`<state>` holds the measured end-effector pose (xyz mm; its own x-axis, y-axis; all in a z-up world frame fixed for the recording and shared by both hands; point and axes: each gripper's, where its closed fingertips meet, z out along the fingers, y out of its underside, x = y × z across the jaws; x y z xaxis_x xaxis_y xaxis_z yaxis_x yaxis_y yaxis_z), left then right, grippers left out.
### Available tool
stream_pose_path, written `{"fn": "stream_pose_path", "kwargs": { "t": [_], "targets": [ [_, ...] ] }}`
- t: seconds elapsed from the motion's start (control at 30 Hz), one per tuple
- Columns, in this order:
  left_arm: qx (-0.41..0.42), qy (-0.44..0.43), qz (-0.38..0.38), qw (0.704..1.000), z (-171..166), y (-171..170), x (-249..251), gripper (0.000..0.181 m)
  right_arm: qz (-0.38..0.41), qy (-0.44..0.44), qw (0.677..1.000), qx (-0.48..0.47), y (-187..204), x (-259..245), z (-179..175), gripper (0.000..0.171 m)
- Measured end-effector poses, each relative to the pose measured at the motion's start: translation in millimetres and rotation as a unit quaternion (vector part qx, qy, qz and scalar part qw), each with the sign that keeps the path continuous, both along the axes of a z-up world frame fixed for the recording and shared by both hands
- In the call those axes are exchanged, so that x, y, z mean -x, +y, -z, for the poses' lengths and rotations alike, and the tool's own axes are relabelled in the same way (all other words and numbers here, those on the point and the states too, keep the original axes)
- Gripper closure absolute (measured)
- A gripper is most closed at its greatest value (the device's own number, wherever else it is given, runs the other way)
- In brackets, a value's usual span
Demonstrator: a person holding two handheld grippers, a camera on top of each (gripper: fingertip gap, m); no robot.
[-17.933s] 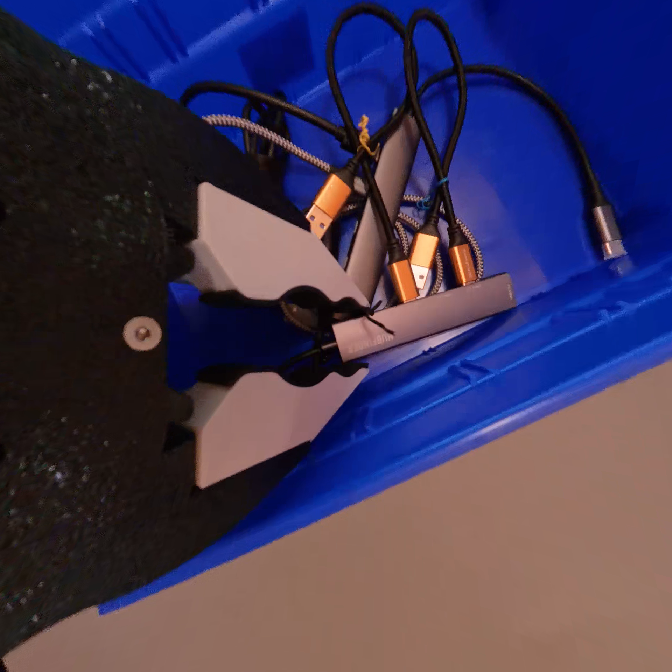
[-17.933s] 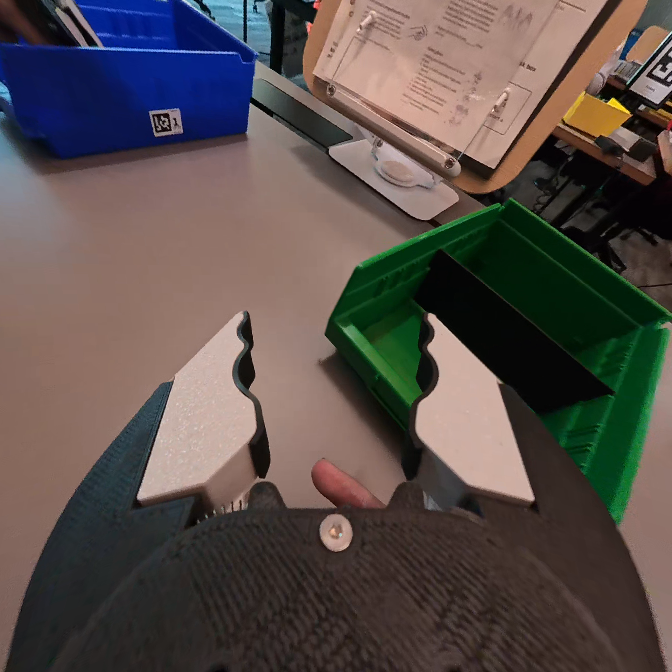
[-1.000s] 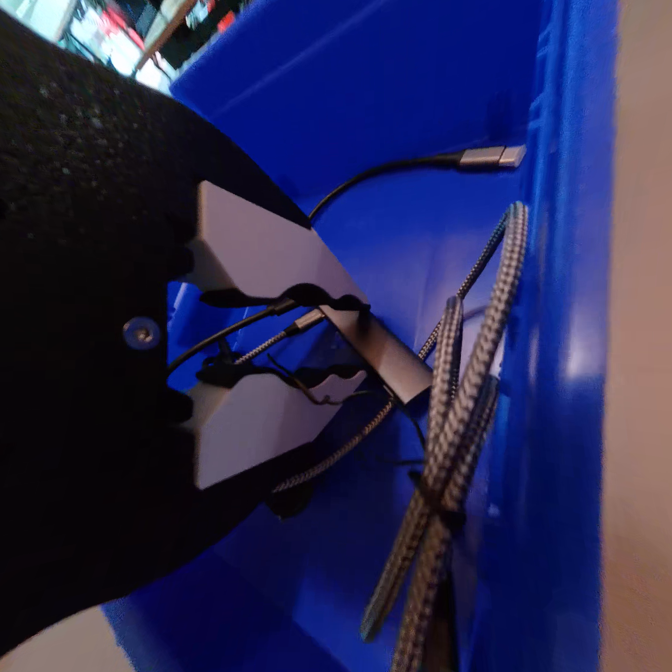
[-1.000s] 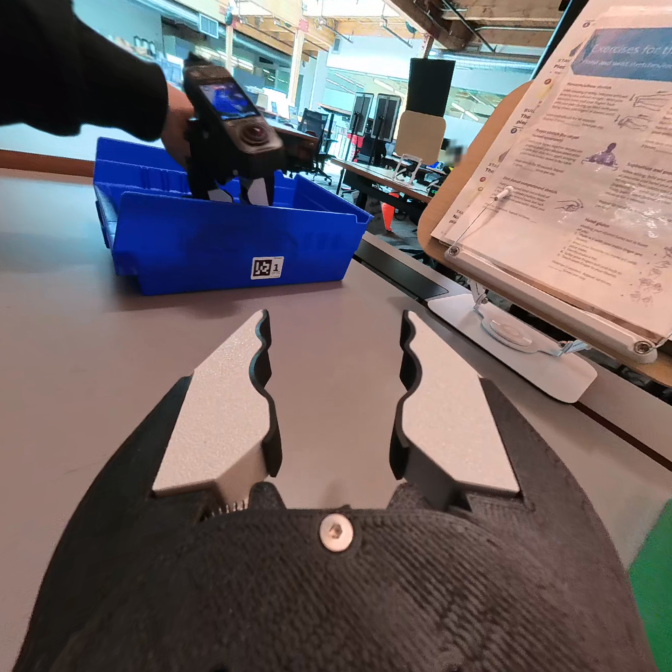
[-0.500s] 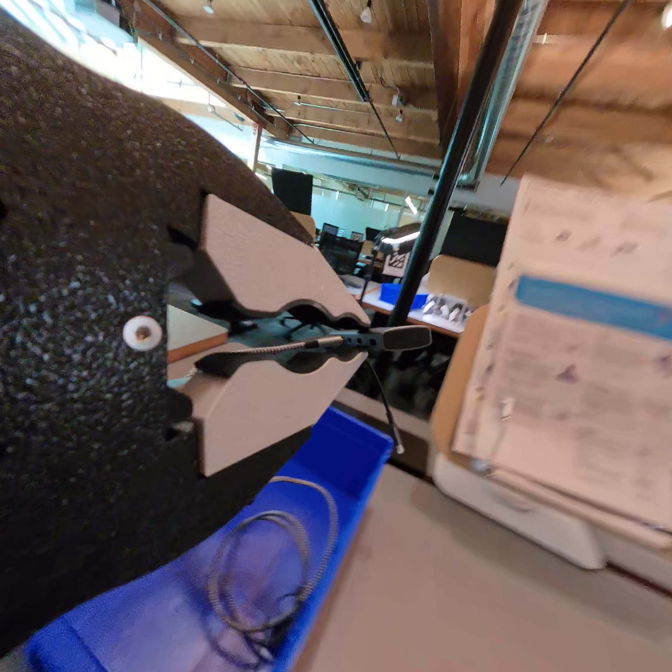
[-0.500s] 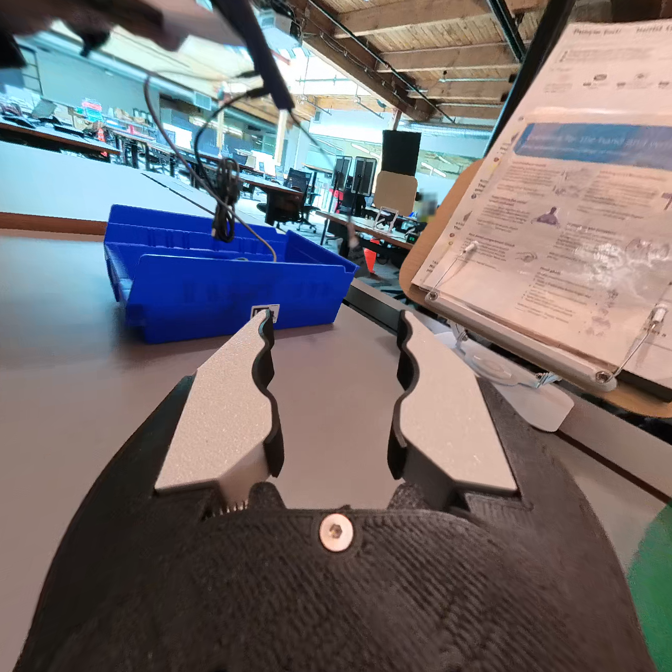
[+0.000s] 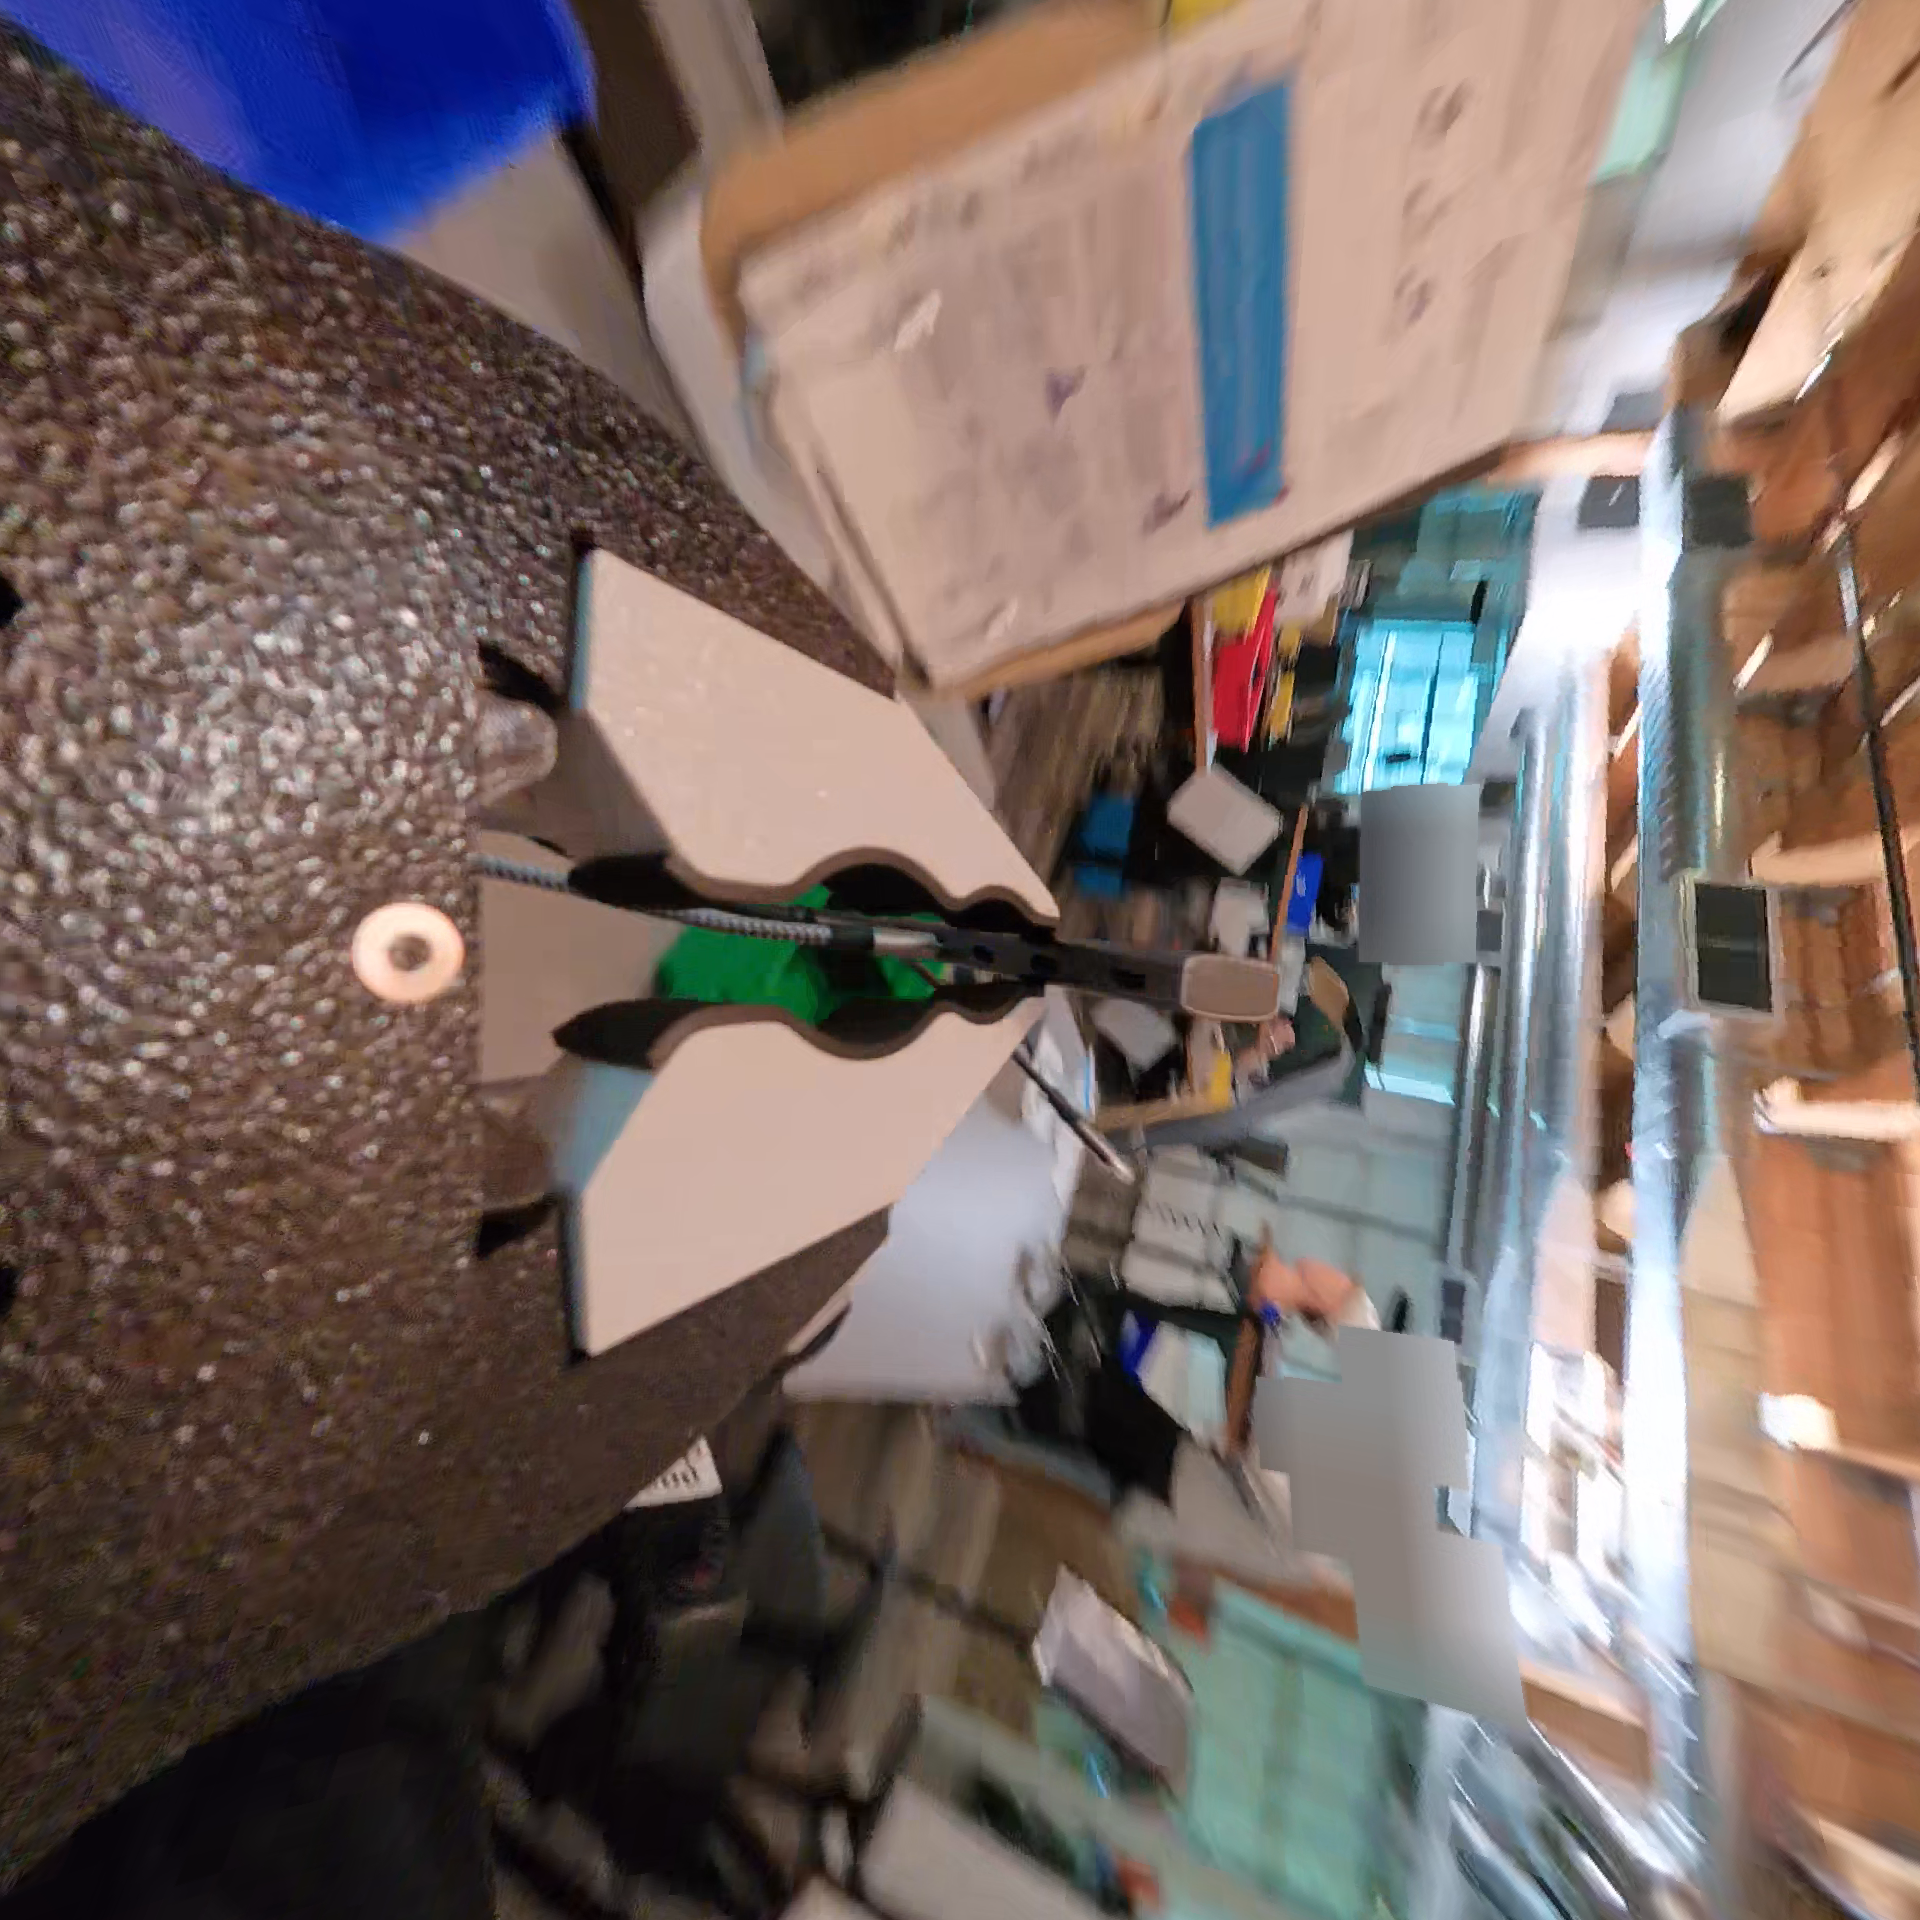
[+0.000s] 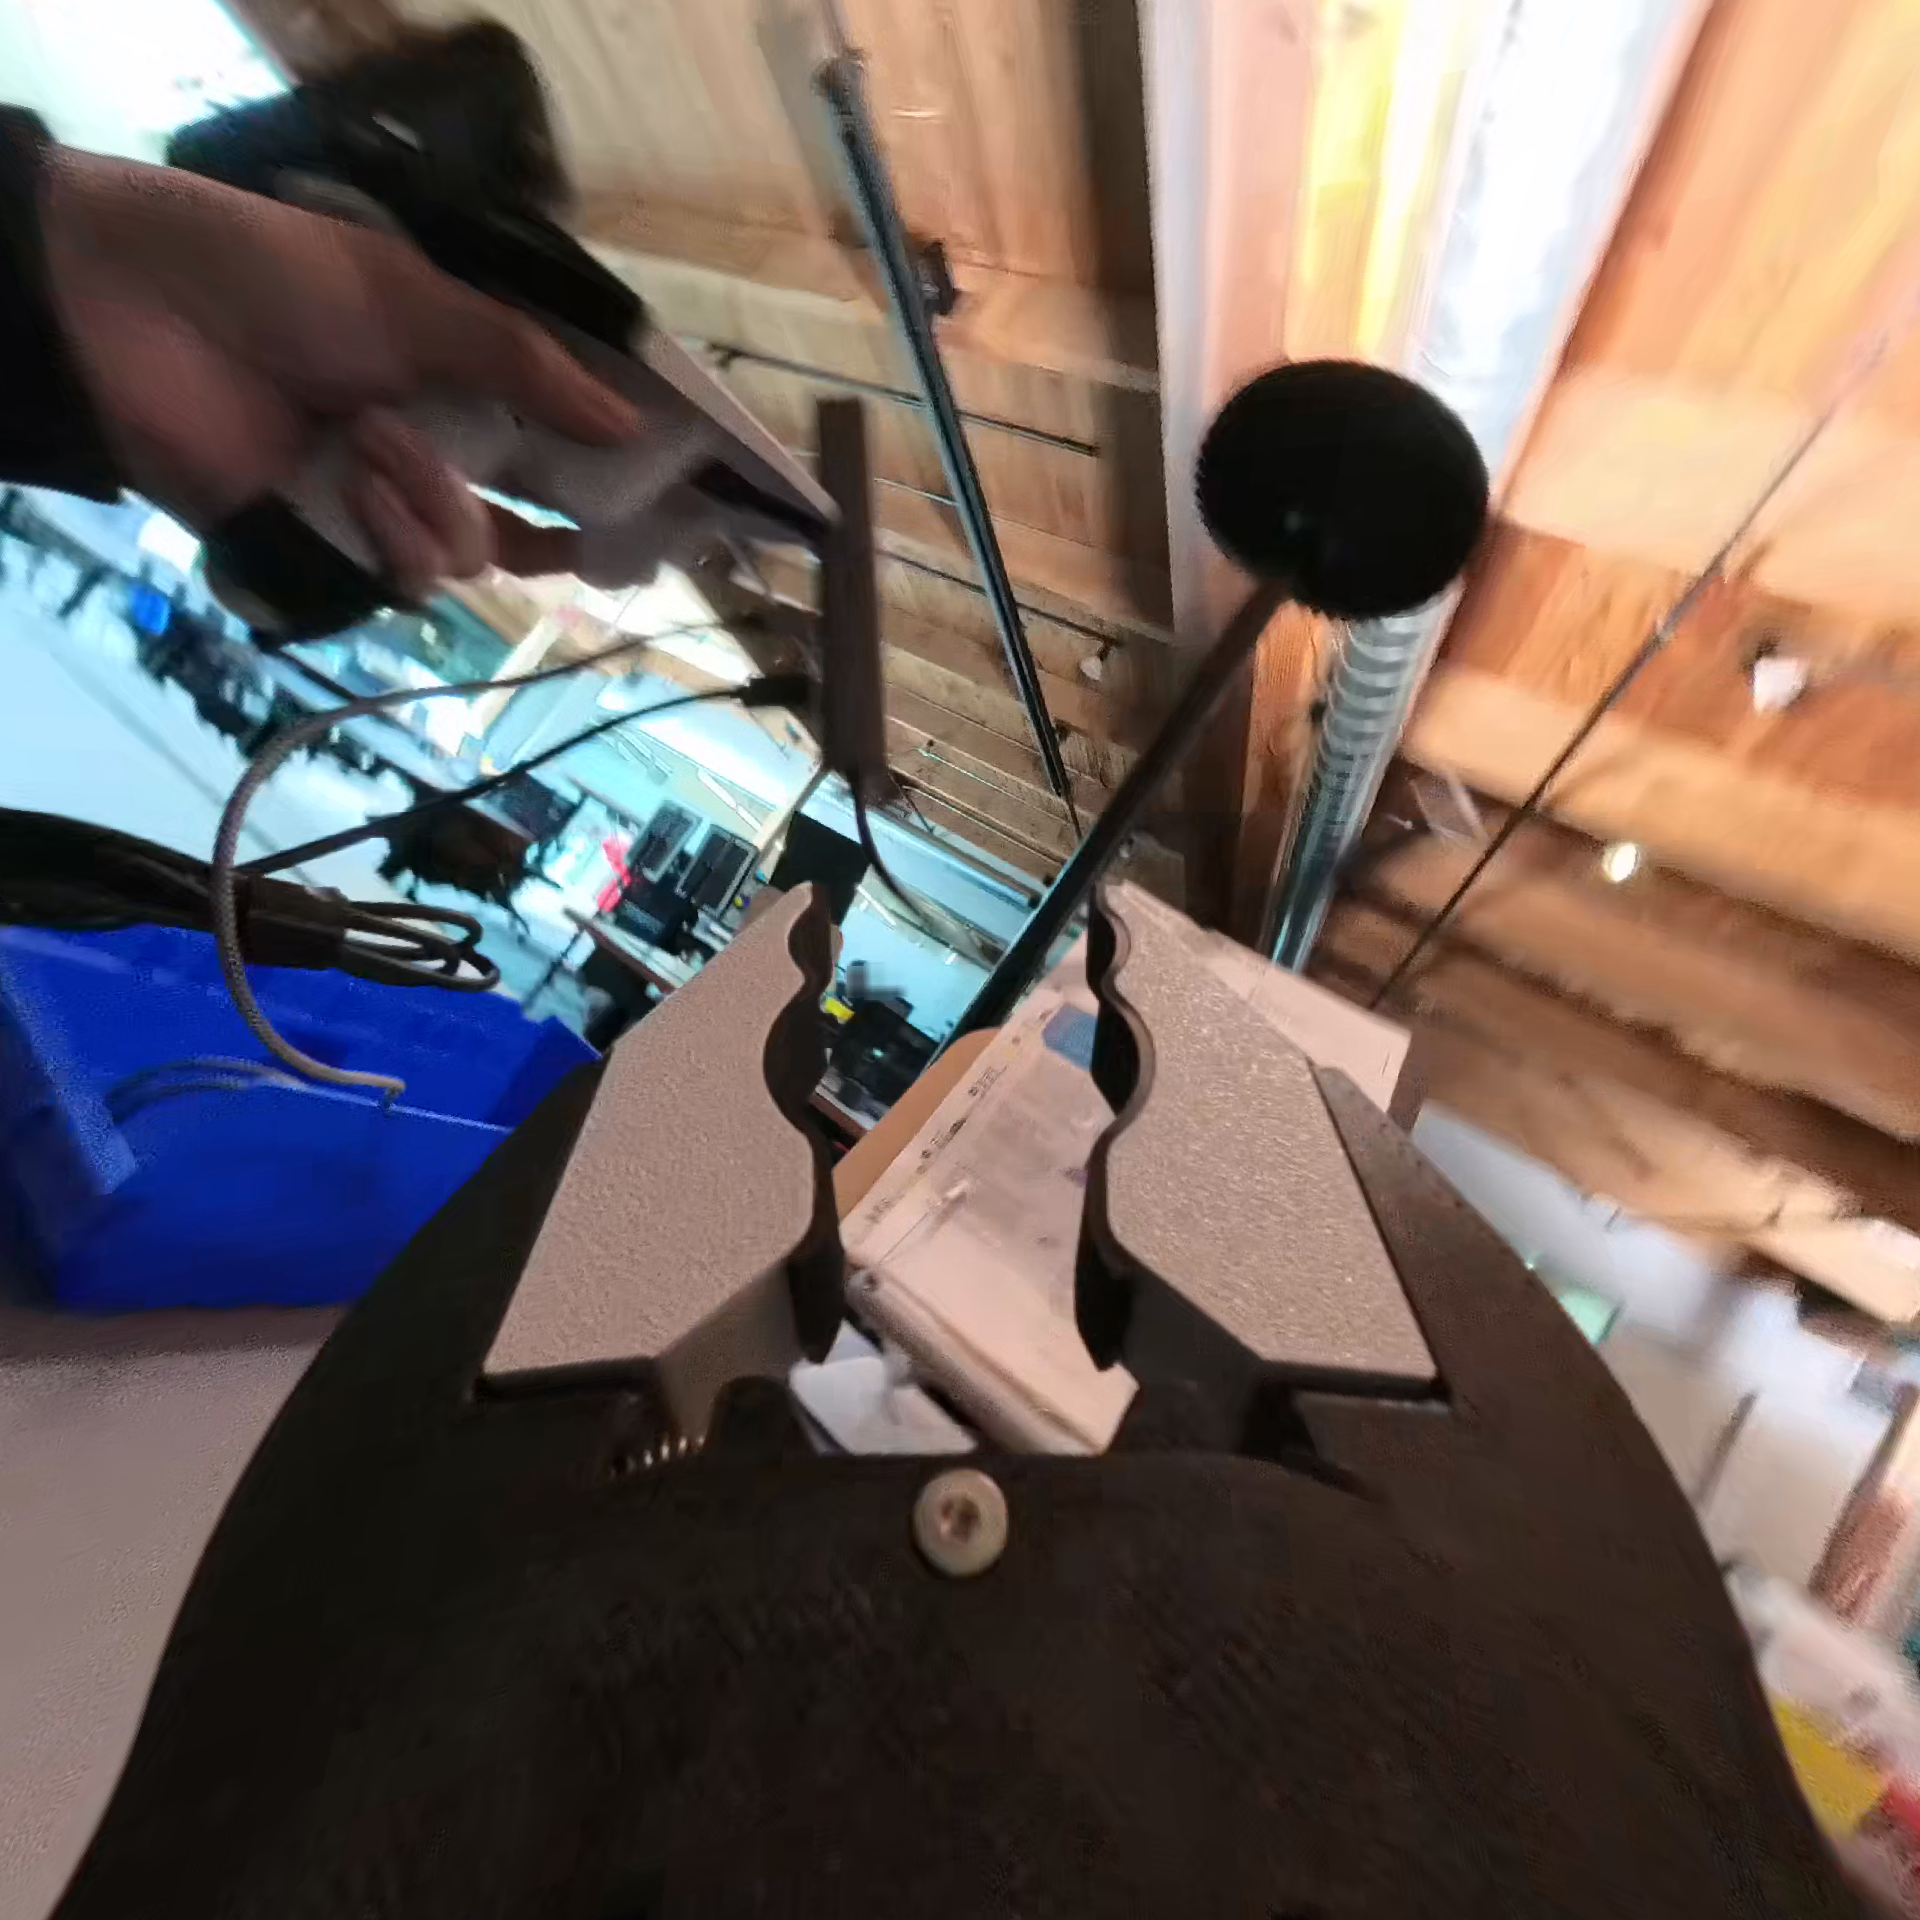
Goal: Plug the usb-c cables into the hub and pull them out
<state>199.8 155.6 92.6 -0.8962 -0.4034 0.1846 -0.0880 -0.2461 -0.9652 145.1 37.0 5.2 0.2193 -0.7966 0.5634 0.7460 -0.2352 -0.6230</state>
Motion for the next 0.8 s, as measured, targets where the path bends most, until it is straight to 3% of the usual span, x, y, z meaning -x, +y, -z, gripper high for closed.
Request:
{"fn": "stream_pose_path", "kwargs": {
  "t": [0.07, 0.13, 0.2, 0.43, 0.47, 0.63, 0.8],
  "targets": [
    [0.048, 0.062, 0.057, 0.995, 17.6, -20.5, 2.9, 0.175, 0.049, -0.004, 0.997, 0.059, 12.6, -0.3, -1.9, 0.122],
    [0.072, 0.108, 0.095, 0.987, 35.5, -43.0, 7.0, 0.175, 0.099, 0.031, 0.991, 0.086, 10.7, -21.4, 10.3, 0.109],
    [0.091, 0.138, 0.126, 0.978, 45.9, -63.0, 14.7, 0.176, 0.101, 0.073, 0.987, 0.103, 11.7, -35.5, 30.1, 0.101],
    [0.012, 0.102, 0.127, 0.987, 59.4, -100.5, 37.0, 0.175, 0.118, 0.06, 0.989, 0.062, 6.3, -31.1, 19.9, 0.131],
    [0.005, 0.093, 0.117, 0.989, 58.1, -100.3, 37.4, 0.175, 0.118, 0.058, 0.99, 0.059, 4.9, -30.1, 17.8, 0.144],
    [-0.055, 0.013, 0.073, 0.996, 57.9, -89.5, 41.7, 0.175, 0.113, 0.074, 0.989, 0.064, 2.4, -28.5, 11.0, 0.147],
    [-0.107, -0.12, -0.074, 0.984, 35.1, -35.6, 32.1, 0.146, 0.12, 0.061, 0.991, 0.001, -36.6, -30.2, -44.2, 0.149]
  ]
}}
